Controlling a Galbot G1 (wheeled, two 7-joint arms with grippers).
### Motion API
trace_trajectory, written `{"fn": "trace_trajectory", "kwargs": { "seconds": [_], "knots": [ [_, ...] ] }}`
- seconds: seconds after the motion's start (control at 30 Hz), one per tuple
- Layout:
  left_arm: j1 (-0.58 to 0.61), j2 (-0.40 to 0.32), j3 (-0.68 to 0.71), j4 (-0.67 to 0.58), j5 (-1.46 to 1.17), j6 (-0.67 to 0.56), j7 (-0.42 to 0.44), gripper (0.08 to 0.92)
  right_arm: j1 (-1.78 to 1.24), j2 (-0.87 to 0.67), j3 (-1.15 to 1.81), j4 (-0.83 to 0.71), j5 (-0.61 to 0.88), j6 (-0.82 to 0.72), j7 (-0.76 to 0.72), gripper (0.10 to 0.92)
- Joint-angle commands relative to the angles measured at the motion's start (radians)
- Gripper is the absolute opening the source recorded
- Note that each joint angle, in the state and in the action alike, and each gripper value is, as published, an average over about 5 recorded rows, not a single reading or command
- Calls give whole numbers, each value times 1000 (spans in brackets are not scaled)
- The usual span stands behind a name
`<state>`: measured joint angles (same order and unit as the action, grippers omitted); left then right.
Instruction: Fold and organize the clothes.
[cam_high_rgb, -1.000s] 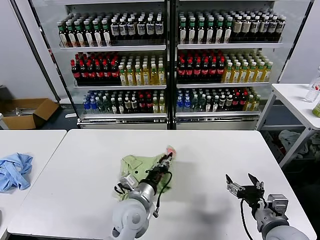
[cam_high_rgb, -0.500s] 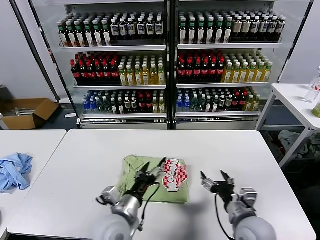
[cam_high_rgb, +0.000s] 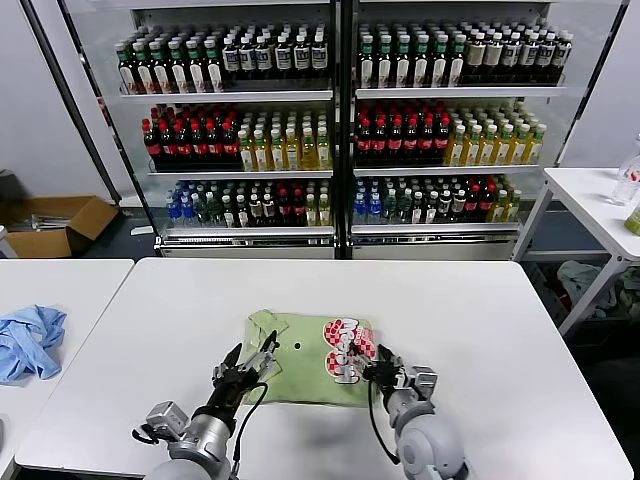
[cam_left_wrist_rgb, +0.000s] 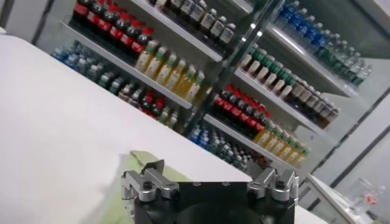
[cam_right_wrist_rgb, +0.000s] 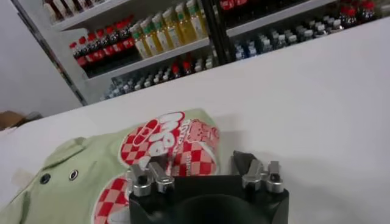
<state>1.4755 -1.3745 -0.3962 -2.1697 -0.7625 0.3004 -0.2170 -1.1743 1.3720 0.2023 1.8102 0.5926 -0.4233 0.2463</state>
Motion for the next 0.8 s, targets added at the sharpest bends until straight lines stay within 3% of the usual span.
{"fn": "trace_trajectory", "kwargs": {
  "seconds": [0.03, 0.6, 0.8],
  "knots": [
    [45, 15, -46, -7, 8, -11, -1, 823, 48, 51, -61, -117, -16, 59, -19, 630],
    [44, 4, -26, 4, 17, -10, 0, 823, 171, -298, 80, -146, -73, 29, -193, 148],
    [45, -2, -10, 14, 76, -23, 8, 823, 171, -331, 101, -106, -103, -26, -183, 118]
  ]
}}
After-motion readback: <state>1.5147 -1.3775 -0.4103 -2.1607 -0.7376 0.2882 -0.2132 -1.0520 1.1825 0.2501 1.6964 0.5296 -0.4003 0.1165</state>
